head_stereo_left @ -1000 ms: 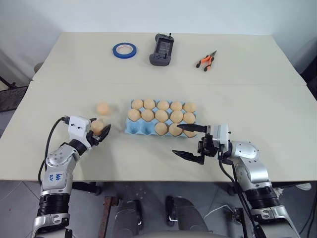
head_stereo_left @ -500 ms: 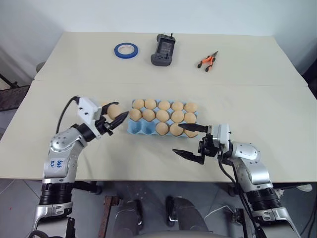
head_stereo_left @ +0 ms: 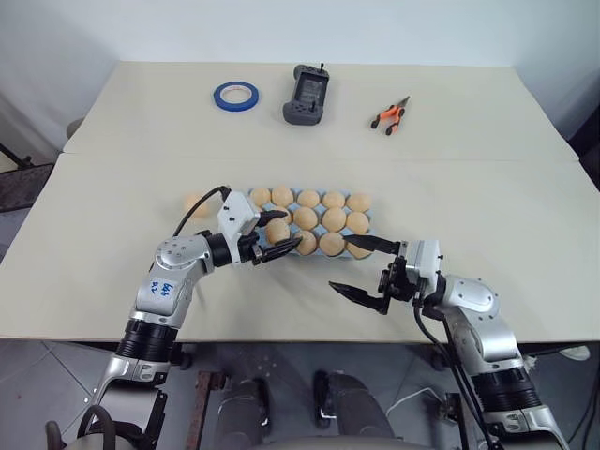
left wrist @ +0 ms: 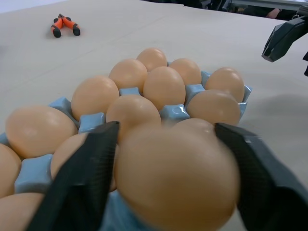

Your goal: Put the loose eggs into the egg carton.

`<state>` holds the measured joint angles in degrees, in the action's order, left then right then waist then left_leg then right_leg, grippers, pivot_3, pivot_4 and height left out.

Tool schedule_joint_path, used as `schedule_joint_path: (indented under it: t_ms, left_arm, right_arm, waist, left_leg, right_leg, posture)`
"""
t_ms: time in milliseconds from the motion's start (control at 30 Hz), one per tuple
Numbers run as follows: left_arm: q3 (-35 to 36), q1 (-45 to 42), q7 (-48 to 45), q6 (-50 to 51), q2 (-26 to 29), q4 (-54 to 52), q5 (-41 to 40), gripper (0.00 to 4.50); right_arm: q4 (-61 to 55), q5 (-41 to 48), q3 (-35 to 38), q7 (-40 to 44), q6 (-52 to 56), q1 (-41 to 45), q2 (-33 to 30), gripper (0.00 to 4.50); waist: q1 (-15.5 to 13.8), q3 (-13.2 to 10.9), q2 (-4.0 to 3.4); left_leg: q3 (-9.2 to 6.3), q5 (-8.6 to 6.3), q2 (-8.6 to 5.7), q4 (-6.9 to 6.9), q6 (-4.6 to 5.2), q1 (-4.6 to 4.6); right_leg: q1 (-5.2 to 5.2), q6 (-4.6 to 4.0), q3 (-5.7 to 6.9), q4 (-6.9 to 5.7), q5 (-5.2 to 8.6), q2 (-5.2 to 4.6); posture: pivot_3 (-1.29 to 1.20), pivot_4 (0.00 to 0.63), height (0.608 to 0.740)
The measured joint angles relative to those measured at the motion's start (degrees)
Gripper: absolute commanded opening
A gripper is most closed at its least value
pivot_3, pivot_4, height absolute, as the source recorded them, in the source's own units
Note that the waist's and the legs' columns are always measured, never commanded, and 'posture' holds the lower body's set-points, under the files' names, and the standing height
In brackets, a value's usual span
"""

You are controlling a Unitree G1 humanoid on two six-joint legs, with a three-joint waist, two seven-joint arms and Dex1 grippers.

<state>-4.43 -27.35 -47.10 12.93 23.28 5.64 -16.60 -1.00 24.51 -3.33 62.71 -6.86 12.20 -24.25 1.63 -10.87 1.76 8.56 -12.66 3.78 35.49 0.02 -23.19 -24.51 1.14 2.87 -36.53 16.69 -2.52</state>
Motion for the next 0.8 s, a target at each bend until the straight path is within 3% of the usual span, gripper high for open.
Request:
schedule_joint_path:
  t_ms: [233, 500, 800]
  left_arm:
    - [4.6, 3.7, -0.7, -3.5, 4.0, -2.7, -0.2, 4.45]
    - [21.4, 18.1, 1.3, -7.4, 10.8, -5.5, -3.2, 4.45]
    - [32.3, 33.2, 8.1, -11.8, 8.7, -7.3, -3.3, 4.45]
  right_arm:
    - [-0.5, 0.1, 0.6, -0.4, 0.0, -0.9, -0.7, 4.50]
    - [-0.3, 0.6, 2.2, 1.6, -0.5, -1.5, -2.3, 4.50]
    - [1.6, 2.9, 5.0, 5.9, -2.6, -2.9, -3.8, 4.50]
  waist:
    - [0.2, 0.0, 0.00]
    - [0.1, 0.0, 0.00]
    - [0.0, 0.0, 0.00]
  left_leg:
    - [-0.01, 0.02, 0.05, -0.02, 0.03, 0.01]
    - [-0.04, -0.07, 0.08, -0.05, -0.09, 0.02]
    - [-0.04, -0.13, 0.05, -0.30, -0.03, -0.03]
  right_leg:
    - [-0.02, -0.04, 0.01, -0.03, 0.02, 0.02]
    - [-0.04, -0.11, 0.02, 0.00, 0.06, -0.02]
    - [0.06, -0.11, 0.04, 0.55, 0.06, -0.15]
  posture:
    - [0.00, 0.150, 0.740]
    - [0.00, 0.150, 0.740]
    - [0.00, 0.150, 0.740]
